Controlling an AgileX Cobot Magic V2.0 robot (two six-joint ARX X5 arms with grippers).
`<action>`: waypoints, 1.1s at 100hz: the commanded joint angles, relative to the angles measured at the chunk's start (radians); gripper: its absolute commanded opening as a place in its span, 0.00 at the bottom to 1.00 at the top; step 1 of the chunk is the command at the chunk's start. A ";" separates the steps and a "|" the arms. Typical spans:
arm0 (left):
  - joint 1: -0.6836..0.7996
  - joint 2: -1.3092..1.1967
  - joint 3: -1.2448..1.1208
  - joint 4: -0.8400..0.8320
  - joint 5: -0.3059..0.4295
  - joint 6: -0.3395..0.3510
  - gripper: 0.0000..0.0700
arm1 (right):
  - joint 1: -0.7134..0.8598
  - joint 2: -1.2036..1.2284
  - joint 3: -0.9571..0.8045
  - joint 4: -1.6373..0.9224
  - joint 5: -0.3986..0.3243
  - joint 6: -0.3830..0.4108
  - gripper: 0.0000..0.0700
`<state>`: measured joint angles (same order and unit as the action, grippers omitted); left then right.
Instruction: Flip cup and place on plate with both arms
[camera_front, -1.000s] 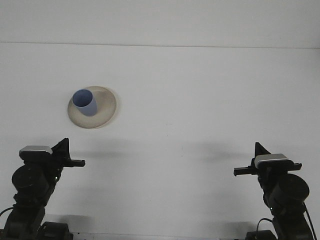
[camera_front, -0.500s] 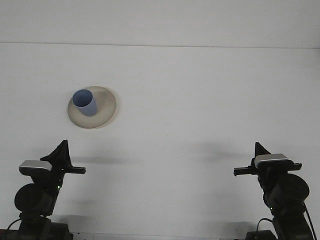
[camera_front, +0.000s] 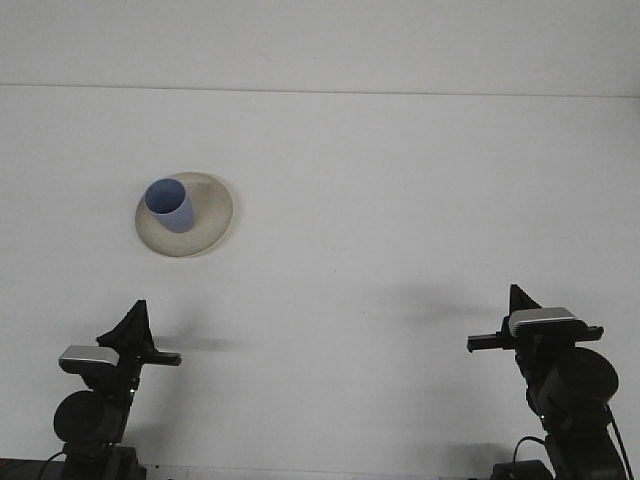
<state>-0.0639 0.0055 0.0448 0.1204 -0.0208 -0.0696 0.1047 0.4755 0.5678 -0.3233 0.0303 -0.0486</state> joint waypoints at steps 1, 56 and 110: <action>-0.001 -0.002 -0.003 0.027 0.002 -0.002 0.02 | 0.002 0.003 0.008 0.017 0.003 -0.004 0.00; -0.001 -0.002 -0.031 0.090 0.002 0.001 0.02 | 0.002 0.003 0.008 0.048 0.003 -0.004 0.00; -0.001 -0.002 -0.031 0.090 0.002 0.001 0.02 | 0.002 0.003 0.008 0.048 0.003 -0.004 0.00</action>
<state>-0.0639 0.0051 0.0334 0.1955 -0.0208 -0.0696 0.1047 0.4755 0.5678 -0.2863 0.0303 -0.0486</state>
